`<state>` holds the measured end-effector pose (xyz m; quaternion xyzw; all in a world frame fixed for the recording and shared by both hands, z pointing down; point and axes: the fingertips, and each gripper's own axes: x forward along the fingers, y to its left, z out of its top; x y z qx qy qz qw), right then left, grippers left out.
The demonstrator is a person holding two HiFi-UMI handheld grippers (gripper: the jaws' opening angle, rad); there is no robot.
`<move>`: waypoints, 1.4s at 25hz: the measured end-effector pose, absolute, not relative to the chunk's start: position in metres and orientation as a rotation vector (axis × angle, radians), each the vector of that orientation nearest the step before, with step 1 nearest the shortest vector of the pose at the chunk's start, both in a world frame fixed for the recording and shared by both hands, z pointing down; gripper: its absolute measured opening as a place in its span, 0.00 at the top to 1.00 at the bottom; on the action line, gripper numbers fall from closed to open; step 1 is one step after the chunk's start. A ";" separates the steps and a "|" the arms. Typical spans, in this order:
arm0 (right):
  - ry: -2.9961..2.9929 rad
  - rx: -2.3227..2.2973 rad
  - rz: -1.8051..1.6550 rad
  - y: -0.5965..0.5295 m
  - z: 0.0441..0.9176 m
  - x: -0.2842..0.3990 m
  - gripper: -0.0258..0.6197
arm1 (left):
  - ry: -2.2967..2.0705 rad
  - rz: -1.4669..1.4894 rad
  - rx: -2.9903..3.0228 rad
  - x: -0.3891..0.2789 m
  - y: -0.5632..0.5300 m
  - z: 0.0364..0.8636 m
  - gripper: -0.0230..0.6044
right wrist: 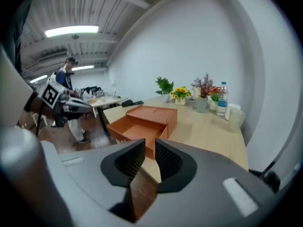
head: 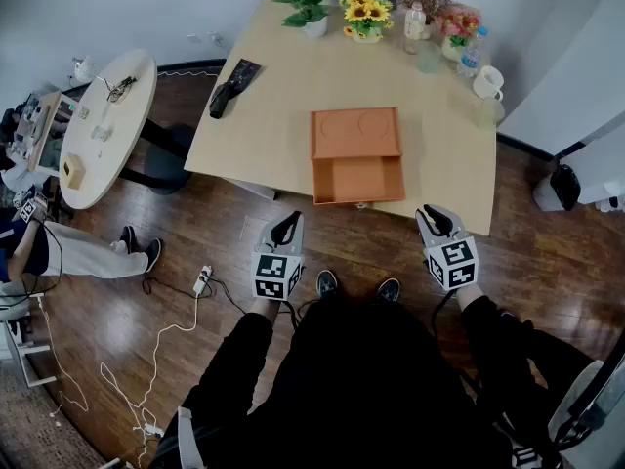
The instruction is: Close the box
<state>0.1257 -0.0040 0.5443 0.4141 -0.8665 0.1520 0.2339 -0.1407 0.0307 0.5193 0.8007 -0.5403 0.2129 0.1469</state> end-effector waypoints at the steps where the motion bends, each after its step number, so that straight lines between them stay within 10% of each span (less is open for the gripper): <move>1: -2.362 1.082 0.375 -0.006 0.557 0.125 0.86 | -1.511 0.644 2.313 -0.134 0.029 0.533 0.96; 10: -2.300 0.932 0.315 -0.029 0.602 0.119 0.69 | -1.406 0.855 2.380 -0.105 0.006 0.582 0.62; 35: -2.269 0.892 0.255 -0.060 0.621 0.085 0.80 | -1.302 0.874 2.397 -0.117 -0.054 0.622 0.71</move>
